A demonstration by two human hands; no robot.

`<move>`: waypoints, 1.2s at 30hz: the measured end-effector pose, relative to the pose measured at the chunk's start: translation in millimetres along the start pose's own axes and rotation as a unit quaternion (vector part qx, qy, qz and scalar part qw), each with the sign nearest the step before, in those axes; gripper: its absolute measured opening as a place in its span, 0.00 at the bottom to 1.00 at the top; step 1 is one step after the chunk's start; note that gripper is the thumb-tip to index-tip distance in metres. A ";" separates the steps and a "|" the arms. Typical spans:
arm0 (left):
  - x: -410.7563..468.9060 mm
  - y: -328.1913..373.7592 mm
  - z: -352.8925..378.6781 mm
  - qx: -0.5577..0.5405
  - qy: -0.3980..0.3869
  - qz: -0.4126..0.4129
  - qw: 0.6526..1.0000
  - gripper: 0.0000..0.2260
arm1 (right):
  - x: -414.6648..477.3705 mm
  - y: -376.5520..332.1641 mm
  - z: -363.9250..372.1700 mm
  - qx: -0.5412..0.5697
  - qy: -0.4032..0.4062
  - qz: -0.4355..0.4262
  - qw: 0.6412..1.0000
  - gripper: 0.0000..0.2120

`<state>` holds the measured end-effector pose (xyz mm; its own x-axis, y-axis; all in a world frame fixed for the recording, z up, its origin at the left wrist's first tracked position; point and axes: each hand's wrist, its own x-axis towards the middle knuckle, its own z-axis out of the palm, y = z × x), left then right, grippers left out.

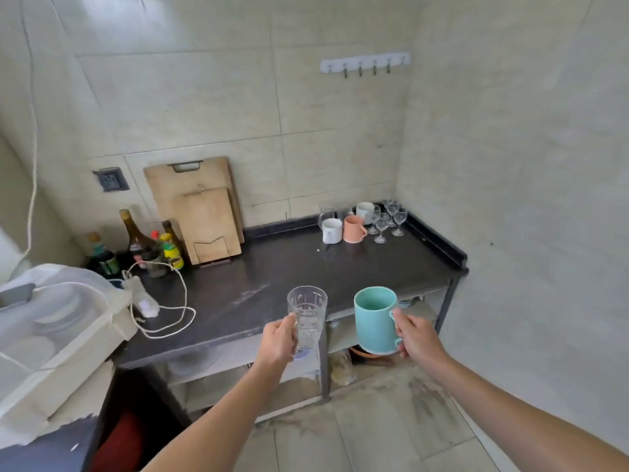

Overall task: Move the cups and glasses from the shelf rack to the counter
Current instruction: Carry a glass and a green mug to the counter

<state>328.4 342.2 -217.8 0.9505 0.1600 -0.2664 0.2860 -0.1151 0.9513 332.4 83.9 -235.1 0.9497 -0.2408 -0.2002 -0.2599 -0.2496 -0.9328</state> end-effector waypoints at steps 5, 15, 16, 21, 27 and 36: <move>72.3 18.2 40.2 0.016 -0.047 -0.005 0.999 0.20 | 56.9 -7.5 -17.3 0.026 0.026 0.027 0.999 0.17; 225.1 44.9 150.4 0.046 -0.069 -0.044 0.996 0.21 | 233.4 -5.7 -56.1 -0.008 0.014 0.049 0.999 0.19; 238.5 49.3 161.5 0.051 -0.068 -0.048 0.995 0.21 | 252.3 -7.3 -61.2 -0.016 0.008 0.049 0.999 0.19; 293.2 64.4 198.0 0.040 -0.054 -0.076 0.995 0.22 | 340.5 -19.5 -72.6 -0.052 -0.013 0.042 0.998 0.19; 359.6 57.9 204.5 0.035 -0.054 -0.121 0.991 0.20 | 421.1 -9.4 -42.3 -0.079 -0.053 0.066 0.993 0.18; 479.7 29.0 209.9 0.023 -0.049 -0.188 0.981 0.18 | 532.1 4.0 32.9 -0.100 -0.110 0.131 0.980 0.18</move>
<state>818.1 209.9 -350.6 0.7834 0.1055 -0.6125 0.6213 -0.1098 0.7758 842.4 -14.4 -355.2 0.8548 -0.1185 -0.5052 -0.5079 -0.3905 -0.7678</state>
